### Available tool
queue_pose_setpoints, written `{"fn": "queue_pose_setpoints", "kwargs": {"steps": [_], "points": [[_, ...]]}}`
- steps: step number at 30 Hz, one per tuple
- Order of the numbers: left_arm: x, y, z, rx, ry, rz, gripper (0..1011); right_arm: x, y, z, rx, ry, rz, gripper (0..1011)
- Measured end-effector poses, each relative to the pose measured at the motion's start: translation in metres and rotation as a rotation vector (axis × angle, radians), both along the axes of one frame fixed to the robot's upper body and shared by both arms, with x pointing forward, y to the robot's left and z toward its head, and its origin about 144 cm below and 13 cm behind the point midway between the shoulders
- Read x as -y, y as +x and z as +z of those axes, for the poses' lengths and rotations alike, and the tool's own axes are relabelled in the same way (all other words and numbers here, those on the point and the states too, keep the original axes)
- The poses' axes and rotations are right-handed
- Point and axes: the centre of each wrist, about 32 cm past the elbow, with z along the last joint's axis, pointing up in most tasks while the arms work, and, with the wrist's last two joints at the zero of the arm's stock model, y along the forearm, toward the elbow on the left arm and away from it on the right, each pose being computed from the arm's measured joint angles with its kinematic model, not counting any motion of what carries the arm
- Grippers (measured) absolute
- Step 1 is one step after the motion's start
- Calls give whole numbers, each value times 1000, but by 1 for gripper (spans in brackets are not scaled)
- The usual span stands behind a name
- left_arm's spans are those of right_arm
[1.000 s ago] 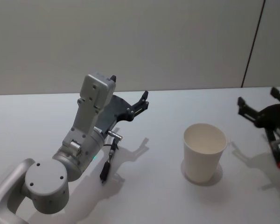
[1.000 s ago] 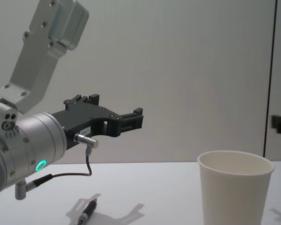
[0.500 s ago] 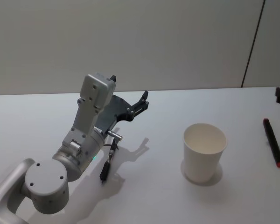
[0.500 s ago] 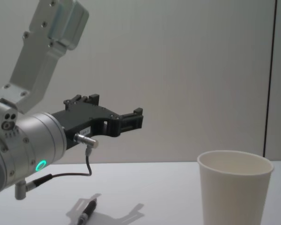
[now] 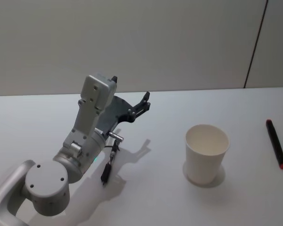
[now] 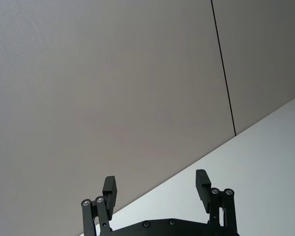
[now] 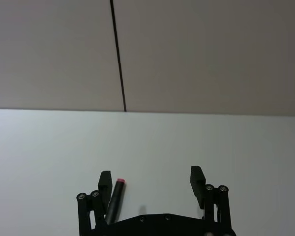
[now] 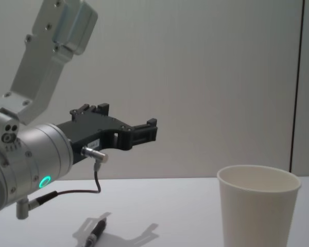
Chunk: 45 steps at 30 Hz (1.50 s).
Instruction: Place the pen into the pen holder.
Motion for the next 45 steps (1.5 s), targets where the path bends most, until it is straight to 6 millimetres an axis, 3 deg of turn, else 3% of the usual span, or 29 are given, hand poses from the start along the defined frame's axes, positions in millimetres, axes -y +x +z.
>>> {"fn": "queue_pose_setpoints", "kwargs": {"steps": [10,21,45], "points": [[0,0,0,0,0,0,1001,-6,6,-2,-134,23,-29,1001],[0,0,0,0,0,0,1001,-30,7,-18,-220,34,-18,1001],[0,0,0,0,0,0,1001,-66,32,-23,-191,-12,-21,1001]]}}
